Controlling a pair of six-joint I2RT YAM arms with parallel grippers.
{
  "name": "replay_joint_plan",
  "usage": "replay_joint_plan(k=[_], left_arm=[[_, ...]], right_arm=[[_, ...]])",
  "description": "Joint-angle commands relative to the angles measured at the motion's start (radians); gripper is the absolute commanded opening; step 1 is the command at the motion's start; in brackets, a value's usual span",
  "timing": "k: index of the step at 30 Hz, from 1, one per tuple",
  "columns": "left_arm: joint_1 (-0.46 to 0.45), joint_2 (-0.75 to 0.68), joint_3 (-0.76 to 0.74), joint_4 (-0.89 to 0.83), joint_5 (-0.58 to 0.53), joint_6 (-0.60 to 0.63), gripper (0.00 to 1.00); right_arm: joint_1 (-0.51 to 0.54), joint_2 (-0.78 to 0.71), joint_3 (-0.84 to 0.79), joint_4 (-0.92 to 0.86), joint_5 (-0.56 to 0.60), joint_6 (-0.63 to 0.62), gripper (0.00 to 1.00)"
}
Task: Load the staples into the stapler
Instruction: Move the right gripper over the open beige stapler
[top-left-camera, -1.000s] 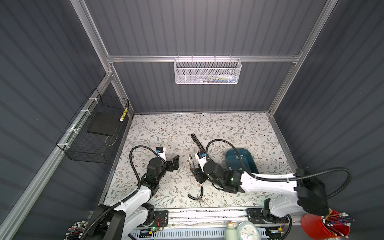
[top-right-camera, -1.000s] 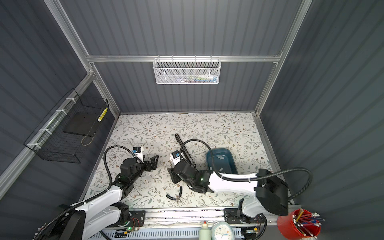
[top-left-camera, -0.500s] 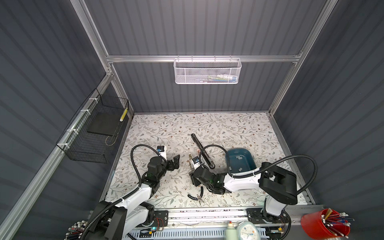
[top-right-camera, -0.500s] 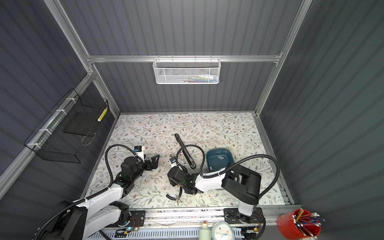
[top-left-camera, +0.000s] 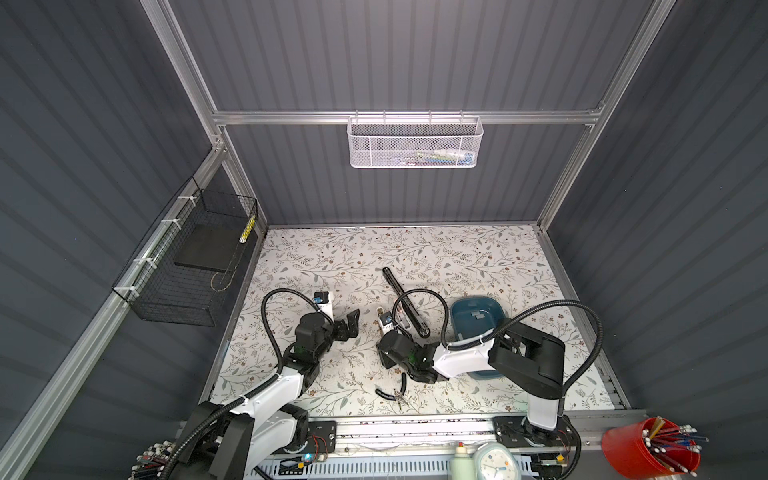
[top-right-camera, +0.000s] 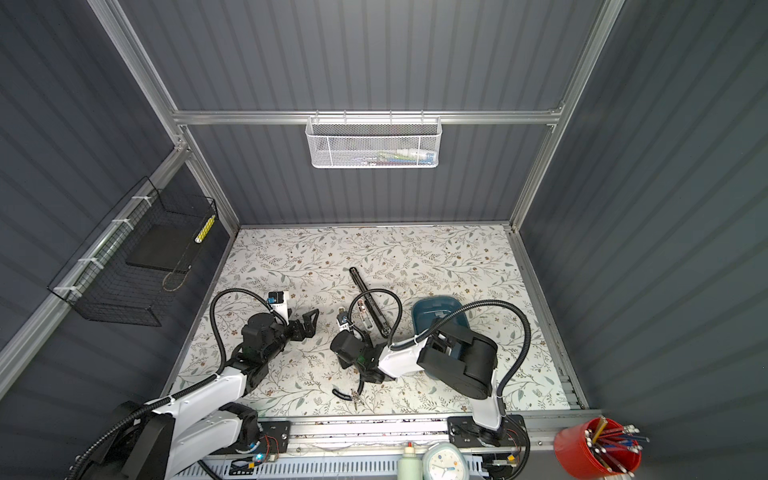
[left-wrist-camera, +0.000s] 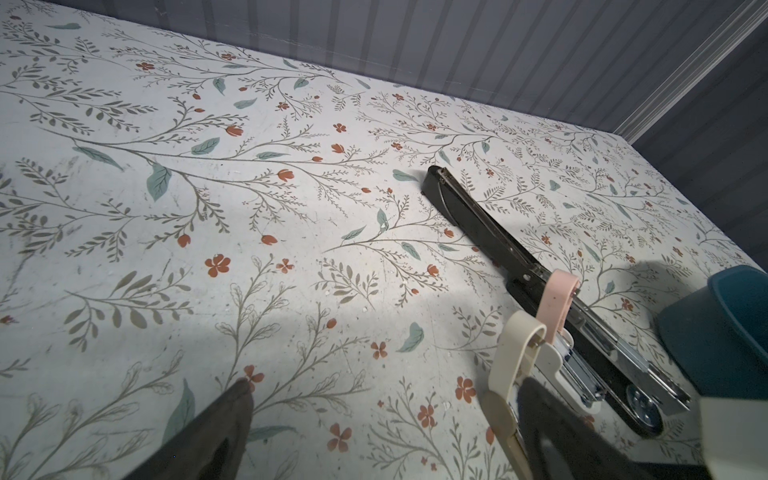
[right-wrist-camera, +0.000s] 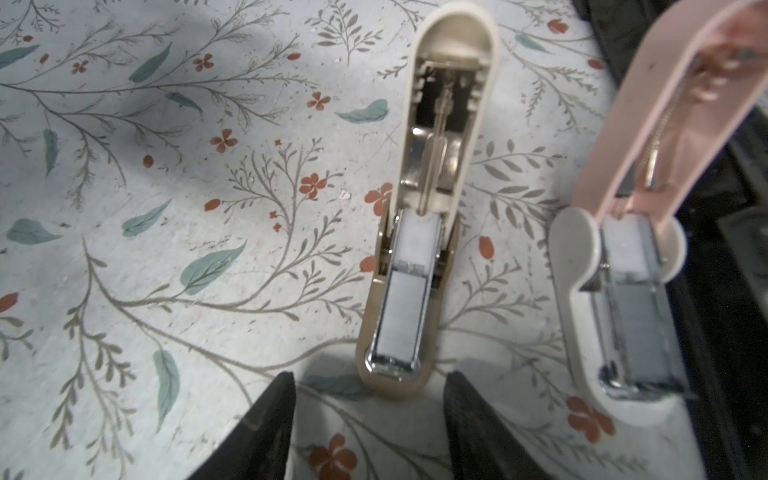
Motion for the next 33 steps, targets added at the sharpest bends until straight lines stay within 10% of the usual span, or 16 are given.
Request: replay_joint_plan(k=[1,33], left_arm=[[0.001,-0.001,0.022,-0.008,0.007,-0.003,0.99],[0.001,-0.015,0.016,-0.008,0.012,-0.002,0.99]], right_arm=[[-0.004,0.049,0.016,-0.004,0.028,-0.013,0.57],[0.017,0.101,-0.008,-0.064,0.087,0.023,0.36]])
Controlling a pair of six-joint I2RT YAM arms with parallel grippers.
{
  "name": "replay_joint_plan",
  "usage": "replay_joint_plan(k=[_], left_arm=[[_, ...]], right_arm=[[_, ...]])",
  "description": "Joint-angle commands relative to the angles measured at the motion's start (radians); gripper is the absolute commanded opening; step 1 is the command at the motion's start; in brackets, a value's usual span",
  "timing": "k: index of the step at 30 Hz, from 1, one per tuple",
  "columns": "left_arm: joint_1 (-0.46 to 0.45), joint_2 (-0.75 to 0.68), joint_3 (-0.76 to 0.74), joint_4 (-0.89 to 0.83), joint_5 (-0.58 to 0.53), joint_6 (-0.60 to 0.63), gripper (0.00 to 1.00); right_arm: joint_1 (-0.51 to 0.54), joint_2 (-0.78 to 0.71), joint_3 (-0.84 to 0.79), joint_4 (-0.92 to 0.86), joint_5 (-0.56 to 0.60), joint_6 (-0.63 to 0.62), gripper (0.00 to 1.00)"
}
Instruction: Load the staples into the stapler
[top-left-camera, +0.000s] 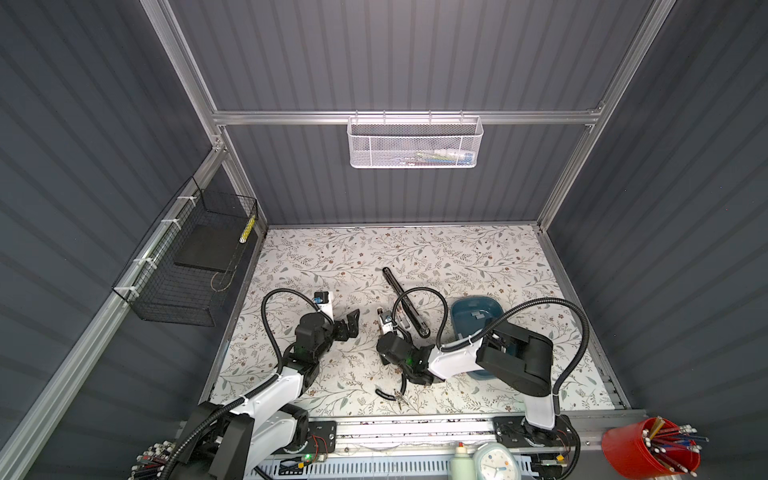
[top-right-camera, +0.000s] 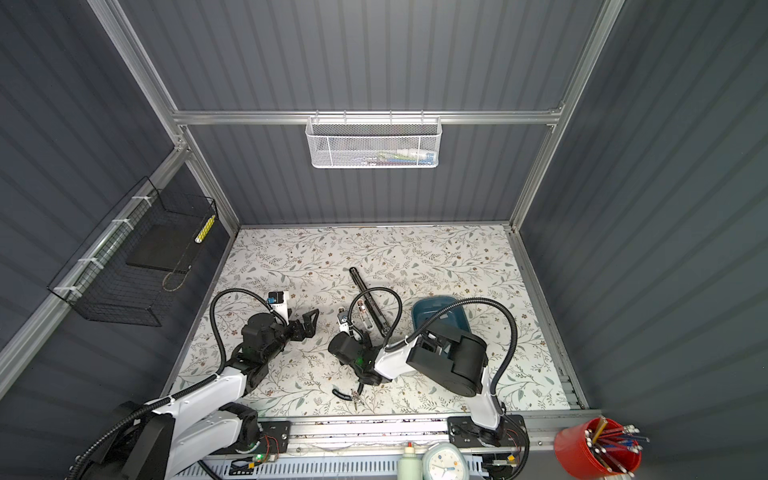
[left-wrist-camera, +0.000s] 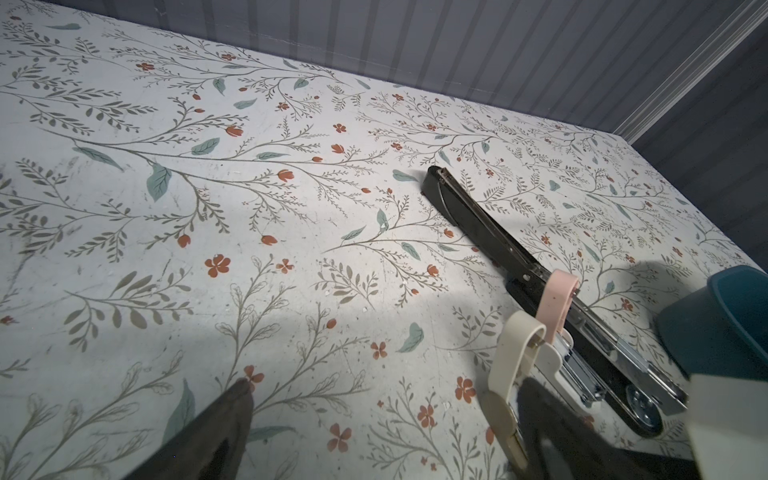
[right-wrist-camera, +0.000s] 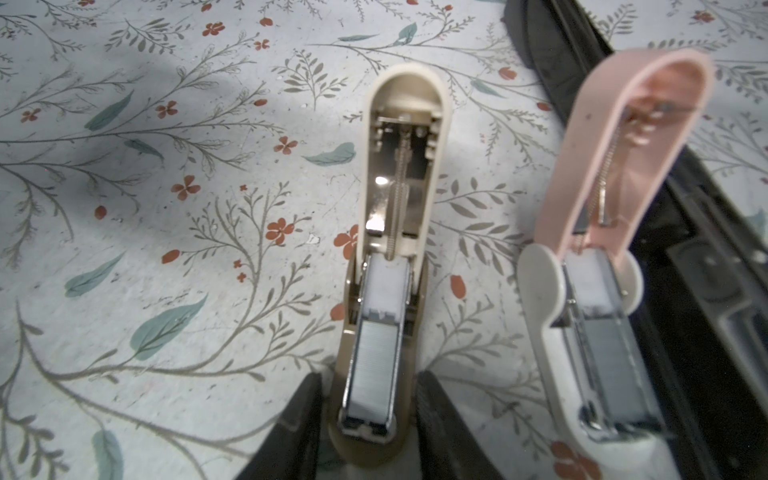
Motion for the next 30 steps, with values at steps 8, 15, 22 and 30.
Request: replay_joint_plan(k=[8,15,22,30], left_arm=[[0.001,0.059,0.075,-0.065,0.008,-0.015,0.99],[0.001,0.211,0.095,-0.040,0.121,-0.158,0.95],[0.000,0.372,0.102,0.089,0.167,-0.177,0.85],[-0.043,0.419,0.092,0.163,0.199,-0.134,0.85]], right_arm=[[0.004,0.019,-0.083,-0.014,-0.102,-0.032,0.29],[0.005,0.015,-0.121,0.073,-0.156,-0.056,0.23],[0.006,0.011,-0.143,0.111,-0.175,-0.066,0.21],[0.006,0.024,-0.125,0.095,-0.178,-0.067,0.21]])
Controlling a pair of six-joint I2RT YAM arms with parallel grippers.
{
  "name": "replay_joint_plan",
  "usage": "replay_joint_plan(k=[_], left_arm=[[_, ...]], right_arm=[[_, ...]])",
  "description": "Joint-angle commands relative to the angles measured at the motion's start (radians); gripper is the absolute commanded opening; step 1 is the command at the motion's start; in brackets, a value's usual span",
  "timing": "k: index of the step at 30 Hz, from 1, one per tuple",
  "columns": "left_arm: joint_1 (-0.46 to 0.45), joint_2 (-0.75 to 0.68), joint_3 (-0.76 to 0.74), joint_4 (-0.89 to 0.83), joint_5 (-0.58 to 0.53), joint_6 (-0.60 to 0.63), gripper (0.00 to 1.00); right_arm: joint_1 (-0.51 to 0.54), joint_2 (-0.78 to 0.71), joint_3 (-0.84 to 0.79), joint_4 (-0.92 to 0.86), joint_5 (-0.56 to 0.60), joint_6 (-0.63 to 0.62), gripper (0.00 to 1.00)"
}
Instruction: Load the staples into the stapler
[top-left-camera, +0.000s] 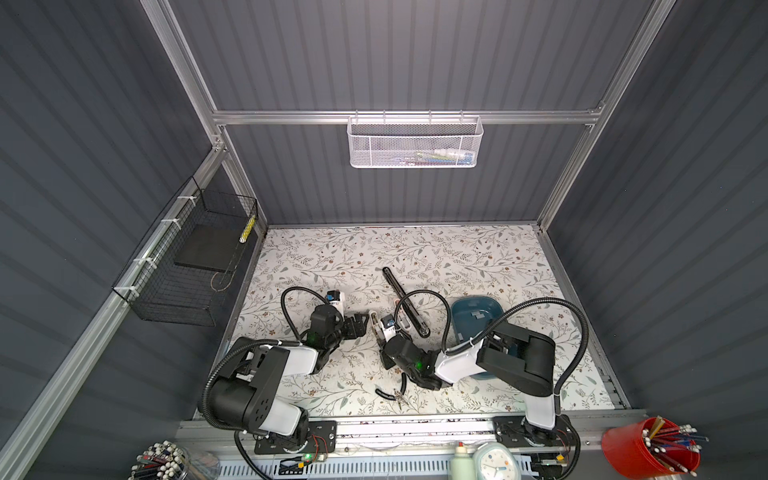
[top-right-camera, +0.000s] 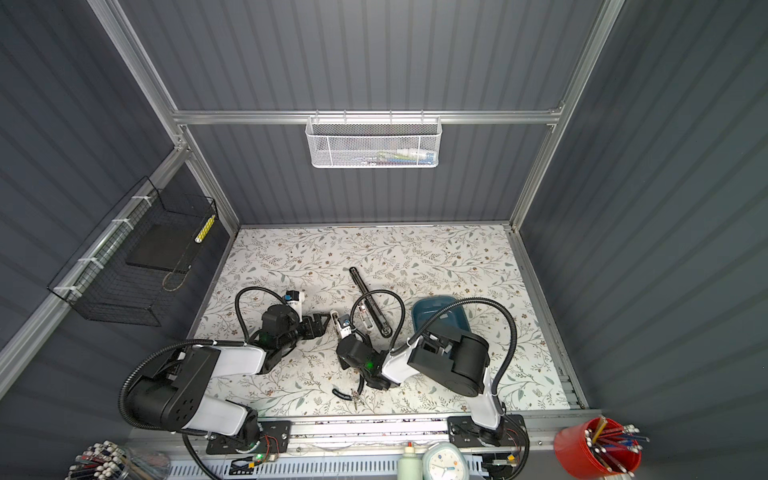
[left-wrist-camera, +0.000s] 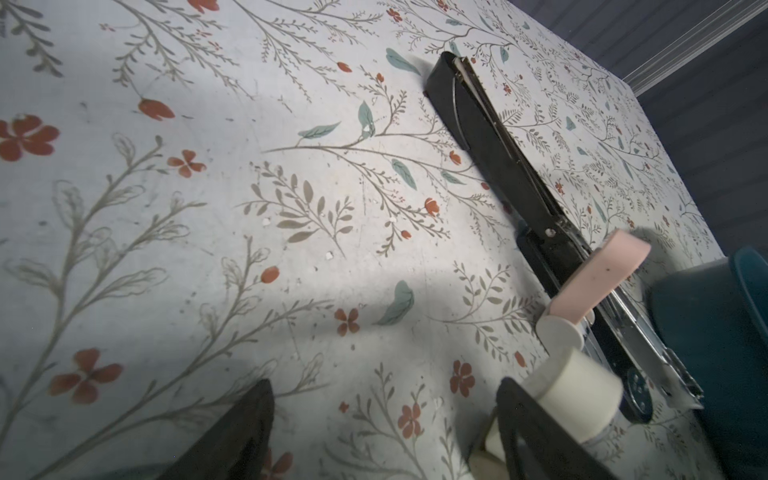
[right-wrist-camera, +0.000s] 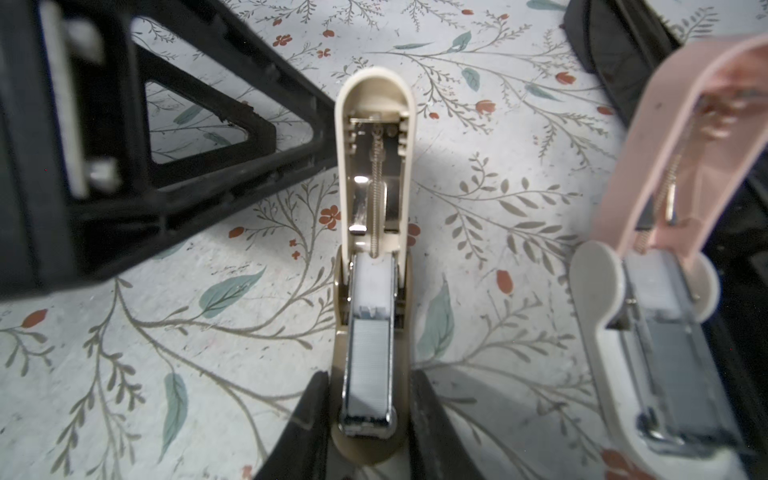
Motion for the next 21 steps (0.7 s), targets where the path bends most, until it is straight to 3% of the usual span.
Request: replay_joint_plan(k=[1,9,14,17,21], left_arm=[[-0.031,0.005,-0.010,0.047,0.036,0.027,0.85],[-0.120,-0.062,-0.076,0.094,-0.022,0.071,0.86],[-0.126,-0.048,-0.114,0.154,-0.020,0.065,0.86],[-0.127,-0.064,-0.122,0.155,-0.016,0.068,0.85],[-0.127,-0.092,-0.127,0.137,-0.026,0.071,0.84]], right_arm=[[0.008,0.038,-0.015,-0.124,-0.058,0.003,0.20],[0.009,0.042,-0.008,-0.129,-0.052,0.006,0.20],[0.008,0.043,-0.008,-0.129,-0.053,0.010,0.22],[0.008,0.041,-0.010,-0.126,-0.050,0.011,0.33],[0.008,0.019,-0.024,-0.110,-0.052,0.015,0.39]])
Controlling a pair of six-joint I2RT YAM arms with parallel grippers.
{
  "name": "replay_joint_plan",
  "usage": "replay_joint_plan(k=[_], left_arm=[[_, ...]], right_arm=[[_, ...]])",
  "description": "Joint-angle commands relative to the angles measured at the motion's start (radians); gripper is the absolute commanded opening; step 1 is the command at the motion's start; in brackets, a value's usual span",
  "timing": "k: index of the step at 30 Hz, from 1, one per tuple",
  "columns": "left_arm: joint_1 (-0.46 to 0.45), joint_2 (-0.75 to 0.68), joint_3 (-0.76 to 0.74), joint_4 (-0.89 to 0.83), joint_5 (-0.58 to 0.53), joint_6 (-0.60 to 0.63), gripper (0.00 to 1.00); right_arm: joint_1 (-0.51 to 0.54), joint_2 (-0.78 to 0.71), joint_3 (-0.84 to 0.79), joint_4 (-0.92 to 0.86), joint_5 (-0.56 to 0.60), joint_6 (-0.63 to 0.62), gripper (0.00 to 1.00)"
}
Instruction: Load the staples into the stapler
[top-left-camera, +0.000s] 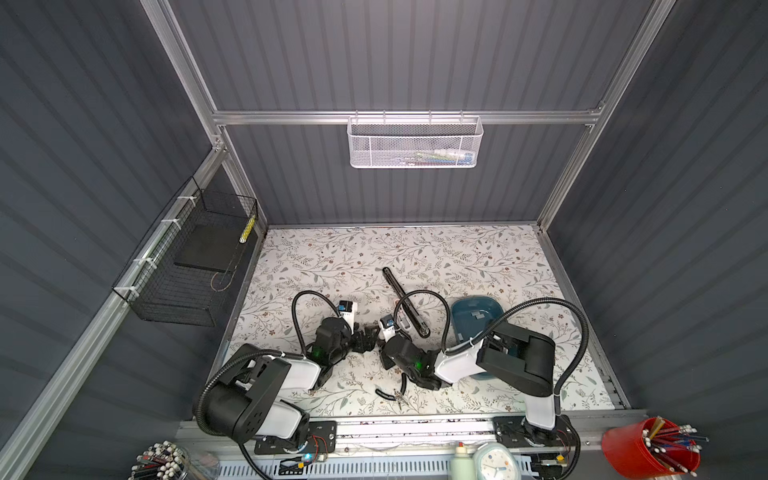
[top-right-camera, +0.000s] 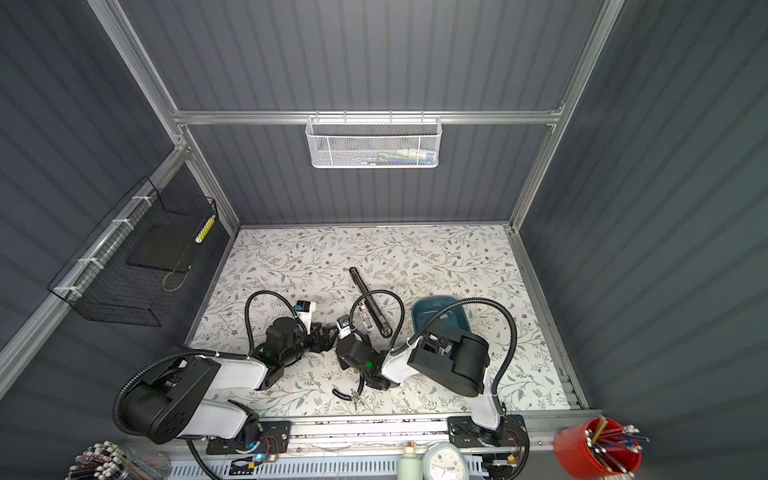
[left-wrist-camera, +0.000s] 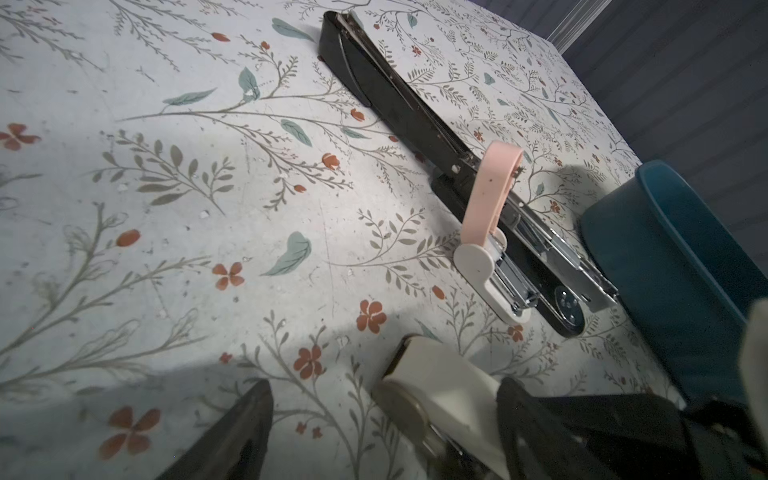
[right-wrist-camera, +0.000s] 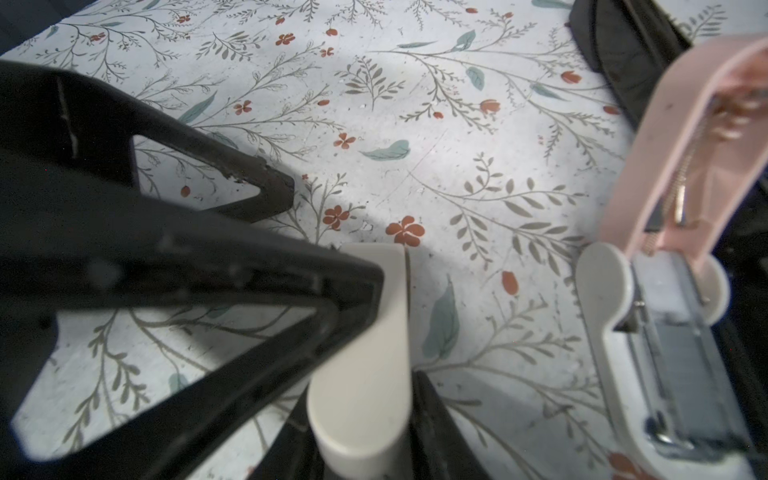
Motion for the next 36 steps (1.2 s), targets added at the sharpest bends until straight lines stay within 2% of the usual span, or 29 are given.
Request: replay_joint_plan(k=[1,7,14,17,21,27,31,36], left_arm=[[-0.003,-0.036,-0.011,-0.008,-0.015,0.025,0.84],[-0.003,-0.111,0.044,-0.169,-0.027,0.033,0.89],[-0.003,-0.186,0.068,-0.256,-0.044,0.032,0.89],[-0.003,-0.202,0.073,-0.284,-0.051,0.028,0.89],[-0.003,-0.206,0.076,-0.301,-0.055,0.034,0.84],[-0.003,-0.212,0.070,-0.301,-0.051,0.036,0.74],[-0.003,-0.222,0.066,-0.305,-0.045,0.035,0.72],[-0.003,-0.226,0.061,-0.305,-0.038,0.039,0.71]], right_arm=[[0.009,0.011,-0.034,-0.101,-0.041,0.009,0.41],[0.010,-0.079,-0.055,-0.120,-0.034,0.006,0.61],[0.022,-0.228,-0.108,-0.160,-0.026,0.019,0.65],[0.027,-0.293,-0.129,-0.157,-0.057,0.016,0.56],[0.030,-0.344,-0.127,-0.159,-0.073,0.009,0.42],[0.026,-0.294,0.002,-0.275,0.014,0.008,0.25],[0.010,-0.240,0.071,-0.324,0.046,0.023,0.20],[-0.022,-0.194,0.114,-0.356,0.016,0.049,0.16]])
